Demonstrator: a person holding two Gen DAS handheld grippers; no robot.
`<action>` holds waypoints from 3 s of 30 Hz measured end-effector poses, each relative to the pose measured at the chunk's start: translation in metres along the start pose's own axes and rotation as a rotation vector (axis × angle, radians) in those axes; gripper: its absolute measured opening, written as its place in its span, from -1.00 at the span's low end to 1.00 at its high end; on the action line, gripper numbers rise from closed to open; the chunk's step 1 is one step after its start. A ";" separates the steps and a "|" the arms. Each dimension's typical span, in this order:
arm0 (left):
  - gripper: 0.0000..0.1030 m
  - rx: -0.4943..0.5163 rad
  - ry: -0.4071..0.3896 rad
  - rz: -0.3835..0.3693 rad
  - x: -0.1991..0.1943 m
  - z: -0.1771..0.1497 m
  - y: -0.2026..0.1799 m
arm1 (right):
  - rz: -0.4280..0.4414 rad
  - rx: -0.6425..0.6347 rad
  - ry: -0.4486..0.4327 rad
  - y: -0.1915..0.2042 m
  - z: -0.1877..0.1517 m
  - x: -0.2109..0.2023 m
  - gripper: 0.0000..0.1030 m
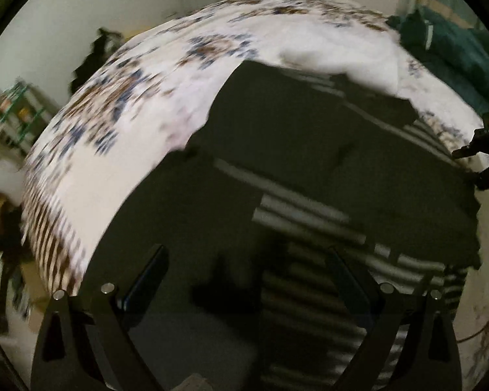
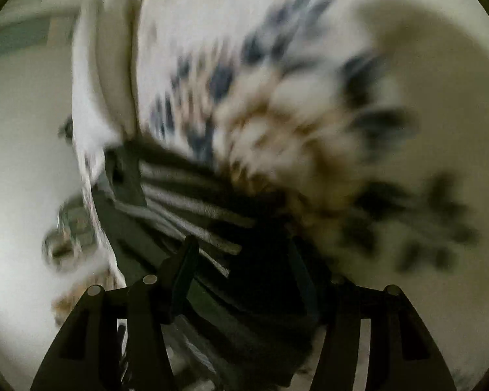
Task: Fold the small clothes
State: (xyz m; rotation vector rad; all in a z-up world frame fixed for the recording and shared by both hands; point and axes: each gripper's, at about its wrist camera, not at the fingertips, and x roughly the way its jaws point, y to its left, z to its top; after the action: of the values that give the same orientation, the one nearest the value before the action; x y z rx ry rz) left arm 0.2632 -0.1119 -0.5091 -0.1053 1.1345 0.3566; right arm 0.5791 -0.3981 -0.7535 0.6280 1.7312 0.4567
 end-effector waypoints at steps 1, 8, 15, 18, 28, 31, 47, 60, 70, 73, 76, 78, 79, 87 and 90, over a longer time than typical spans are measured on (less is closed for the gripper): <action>0.91 -0.019 0.013 0.015 -0.002 -0.008 -0.002 | -0.022 -0.021 -0.020 0.004 0.000 0.002 -0.78; 0.91 -0.051 0.093 0.018 -0.008 -0.049 -0.027 | -0.114 -0.014 -0.254 0.012 0.015 -0.047 -0.87; 0.91 -0.046 0.123 -0.012 -0.012 -0.066 -0.040 | -0.166 0.002 -0.117 0.016 0.029 -0.020 -0.63; 0.91 -0.090 0.128 -0.064 -0.015 -0.061 -0.043 | -0.159 0.005 -0.170 0.016 0.001 -0.048 -0.21; 0.16 -0.384 0.258 -0.520 0.077 0.027 -0.116 | -0.129 -0.226 -0.180 0.038 -0.067 -0.064 -0.13; -0.27 -0.367 0.277 -0.522 0.096 0.040 -0.140 | -0.164 -0.317 -0.139 0.053 -0.061 -0.046 -0.13; -0.92 -0.297 0.197 -0.510 0.079 0.014 -0.131 | -0.319 -0.472 -0.139 0.071 -0.056 -0.018 -0.95; 0.69 -0.163 0.146 -0.272 0.046 -0.014 -0.118 | -0.094 -0.054 -0.086 -0.011 -0.095 -0.028 0.09; 0.70 0.205 0.352 -0.246 -0.020 -0.164 -0.142 | -0.036 0.102 -0.097 -0.060 -0.145 -0.057 0.09; 0.70 0.324 0.420 -0.231 -0.034 -0.220 -0.158 | -0.040 0.129 -0.063 -0.082 -0.165 -0.075 0.09; 0.70 0.407 0.428 -0.224 -0.032 -0.250 -0.175 | -0.081 0.127 -0.048 -0.093 -0.174 -0.085 0.09; 0.62 0.486 0.421 -0.186 -0.022 -0.263 -0.190 | -0.064 0.124 -0.051 -0.098 -0.172 -0.090 0.09; 0.47 0.508 0.409 -0.168 -0.017 -0.265 -0.194 | -0.043 0.118 -0.059 -0.098 -0.167 -0.090 0.09; -0.92 0.356 0.327 -0.227 -0.027 -0.229 -0.148 | 0.154 0.151 -0.170 -0.096 -0.071 -0.075 0.09; -0.92 0.320 0.317 -0.265 -0.039 -0.217 -0.129 | 0.224 0.181 -0.151 -0.088 -0.032 -0.053 0.09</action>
State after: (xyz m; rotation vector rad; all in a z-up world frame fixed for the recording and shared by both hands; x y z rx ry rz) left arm 0.1032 -0.2986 -0.5784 -0.0288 1.4579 -0.0842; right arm 0.5421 -0.4988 -0.7584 0.9685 1.5763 0.3993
